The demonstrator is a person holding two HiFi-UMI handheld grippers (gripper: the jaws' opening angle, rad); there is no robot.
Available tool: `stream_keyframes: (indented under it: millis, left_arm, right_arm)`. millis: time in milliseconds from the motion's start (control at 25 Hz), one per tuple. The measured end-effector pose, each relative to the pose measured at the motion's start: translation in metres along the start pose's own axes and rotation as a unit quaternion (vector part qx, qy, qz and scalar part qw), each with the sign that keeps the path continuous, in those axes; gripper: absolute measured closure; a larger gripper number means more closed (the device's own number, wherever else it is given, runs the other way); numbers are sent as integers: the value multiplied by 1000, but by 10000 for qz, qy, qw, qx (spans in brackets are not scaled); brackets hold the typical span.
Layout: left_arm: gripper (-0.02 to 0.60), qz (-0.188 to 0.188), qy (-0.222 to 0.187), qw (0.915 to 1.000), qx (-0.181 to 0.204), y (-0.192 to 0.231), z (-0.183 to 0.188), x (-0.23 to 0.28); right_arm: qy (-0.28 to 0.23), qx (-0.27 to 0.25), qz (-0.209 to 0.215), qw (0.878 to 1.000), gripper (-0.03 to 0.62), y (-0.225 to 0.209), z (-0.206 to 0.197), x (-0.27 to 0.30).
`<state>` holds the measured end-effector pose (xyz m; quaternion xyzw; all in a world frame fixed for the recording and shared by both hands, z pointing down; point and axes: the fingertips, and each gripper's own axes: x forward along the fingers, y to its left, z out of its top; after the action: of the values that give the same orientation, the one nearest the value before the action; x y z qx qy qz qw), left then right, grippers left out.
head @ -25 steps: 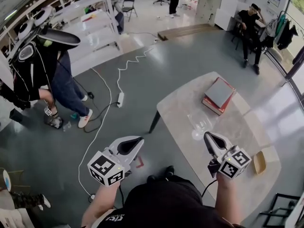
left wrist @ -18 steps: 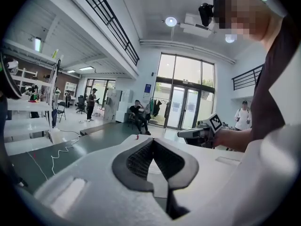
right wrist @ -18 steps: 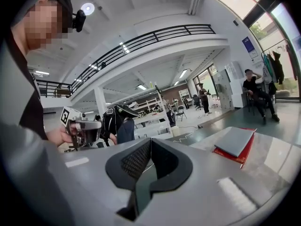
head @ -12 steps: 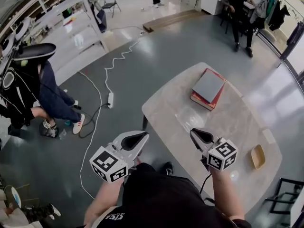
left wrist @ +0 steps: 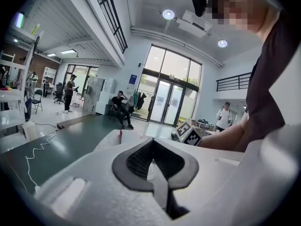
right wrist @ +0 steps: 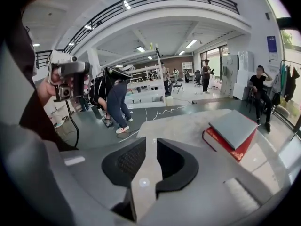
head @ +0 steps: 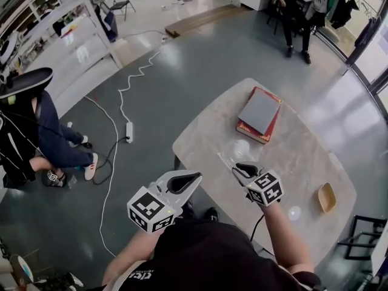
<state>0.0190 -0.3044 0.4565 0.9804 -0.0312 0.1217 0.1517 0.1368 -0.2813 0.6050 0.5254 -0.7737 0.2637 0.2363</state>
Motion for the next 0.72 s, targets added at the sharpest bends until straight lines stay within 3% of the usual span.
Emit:
stream_keyframes:
  millis: [160,400,720]
  left_arm:
    - [578,-154,51,9999,-8,10,0,5]
    - [578,-70,84,9999,-106,35,2,-1]
    - [578,-36,153,9995,-267,52,-10,-7]
  right_arm:
    - [482,119,-7,9988,520,-6,-25,31]
    - [1331,-104,1,9910,499,-10,-59,67]
    - [1896,-76,-70,9818,491,-22,-94,97]
